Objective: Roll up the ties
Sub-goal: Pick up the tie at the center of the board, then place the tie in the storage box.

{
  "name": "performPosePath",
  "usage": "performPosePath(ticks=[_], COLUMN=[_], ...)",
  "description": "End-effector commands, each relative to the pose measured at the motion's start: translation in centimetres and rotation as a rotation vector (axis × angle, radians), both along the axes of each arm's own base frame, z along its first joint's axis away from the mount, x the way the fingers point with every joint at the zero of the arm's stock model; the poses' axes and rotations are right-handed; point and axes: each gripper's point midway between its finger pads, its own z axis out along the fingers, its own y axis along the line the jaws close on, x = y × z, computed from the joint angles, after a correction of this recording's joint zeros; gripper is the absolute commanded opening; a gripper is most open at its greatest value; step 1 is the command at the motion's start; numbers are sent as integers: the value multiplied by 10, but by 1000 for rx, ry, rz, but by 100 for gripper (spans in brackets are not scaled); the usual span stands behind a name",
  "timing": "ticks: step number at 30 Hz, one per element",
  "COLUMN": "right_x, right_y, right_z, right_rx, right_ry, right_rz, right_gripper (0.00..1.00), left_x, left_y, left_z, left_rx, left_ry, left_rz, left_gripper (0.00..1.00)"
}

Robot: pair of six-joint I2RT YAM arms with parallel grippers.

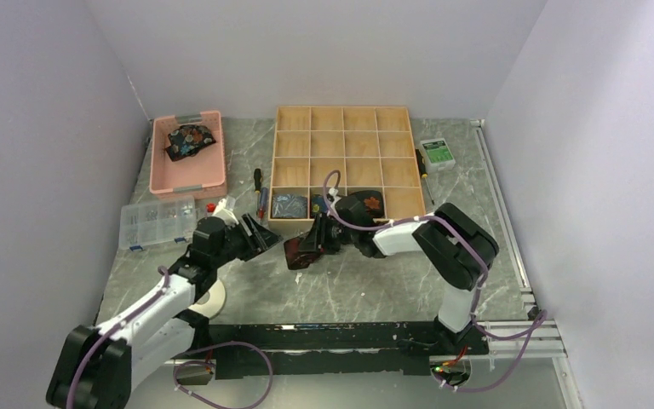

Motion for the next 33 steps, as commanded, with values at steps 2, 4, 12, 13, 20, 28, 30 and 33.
performPosePath(ticks=[2,4,12,13,20,28,30,33], right_x=[-9,-9,19,26,73,103,106,110], right_y=[-11,-19,-89,-103,-207,-307,-327,-343], right_z=[53,68,131,139,184,180,177,170], right_rx=[131,153,62,25,-271,-675,-782,-875], right_ry=[-32,-47,-181,-212,-326,-300,-298,-290], right_rz=[52,46,-86,-122,-393,-612,-653,-673], right_gripper=[0,0,0,0,0,0,0,0], left_x=[-5,-8,-17,-18,-24,-29,-32,-33], left_y=[8,10,14,14,6,3,4,7], left_z=[34,45,69,71,76,63,59,54], left_rx=[21,15,18,17,-29,-43,-36,-14], left_ry=[-61,-78,-121,-129,-155,-155,-148,-144], left_rz=[16,16,8,5,-41,-67,-73,-67], left_gripper=[64,64,66,66,66,65,65,66])
